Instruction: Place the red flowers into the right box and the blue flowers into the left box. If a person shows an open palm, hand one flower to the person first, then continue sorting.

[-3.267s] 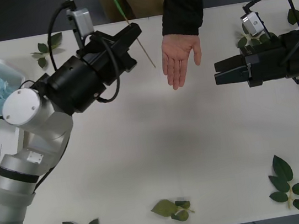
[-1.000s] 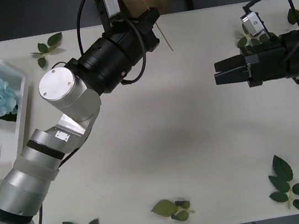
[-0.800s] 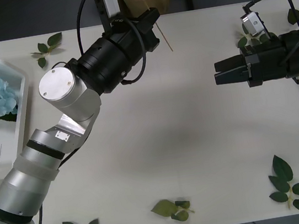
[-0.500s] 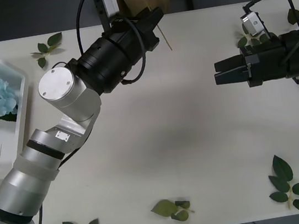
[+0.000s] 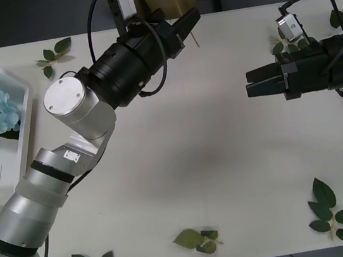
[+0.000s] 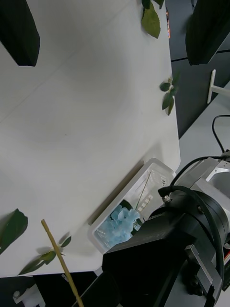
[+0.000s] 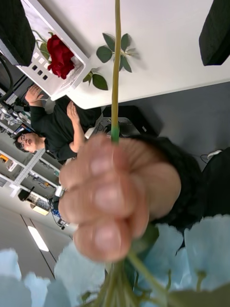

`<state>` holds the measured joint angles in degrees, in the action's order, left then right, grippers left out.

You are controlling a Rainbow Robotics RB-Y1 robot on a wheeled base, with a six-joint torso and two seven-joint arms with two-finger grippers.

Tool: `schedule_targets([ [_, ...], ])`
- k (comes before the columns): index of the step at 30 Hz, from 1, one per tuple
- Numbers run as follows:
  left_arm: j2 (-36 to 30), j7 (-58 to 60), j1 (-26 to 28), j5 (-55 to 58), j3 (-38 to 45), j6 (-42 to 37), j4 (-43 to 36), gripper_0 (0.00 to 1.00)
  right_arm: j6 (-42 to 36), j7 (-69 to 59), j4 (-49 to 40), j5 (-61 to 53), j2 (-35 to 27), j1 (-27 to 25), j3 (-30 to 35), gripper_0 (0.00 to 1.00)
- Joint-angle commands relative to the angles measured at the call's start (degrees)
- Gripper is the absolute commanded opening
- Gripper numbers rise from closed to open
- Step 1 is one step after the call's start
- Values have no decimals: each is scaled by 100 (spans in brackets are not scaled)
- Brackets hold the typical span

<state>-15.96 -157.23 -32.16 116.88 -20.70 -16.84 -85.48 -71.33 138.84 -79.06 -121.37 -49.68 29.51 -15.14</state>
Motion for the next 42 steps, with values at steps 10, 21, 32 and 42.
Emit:
schedule_targets([
  [10,23,223,-247,63,-48,58,-65,100,40,108,-145,-79,116,82,38,88],
  [21,23,223,-239,63,-39,58,-65,100,40,108,-145,-79,116,82,38,89],
  [32,-390,223,-10,-613,260,-619,-65,100,40,108,-145,-79,116,82,38,88],
  [42,-1225,223,175,-2635,2307,-5127,-12,100,40,108,-145,-79,116,82,38,89],
])
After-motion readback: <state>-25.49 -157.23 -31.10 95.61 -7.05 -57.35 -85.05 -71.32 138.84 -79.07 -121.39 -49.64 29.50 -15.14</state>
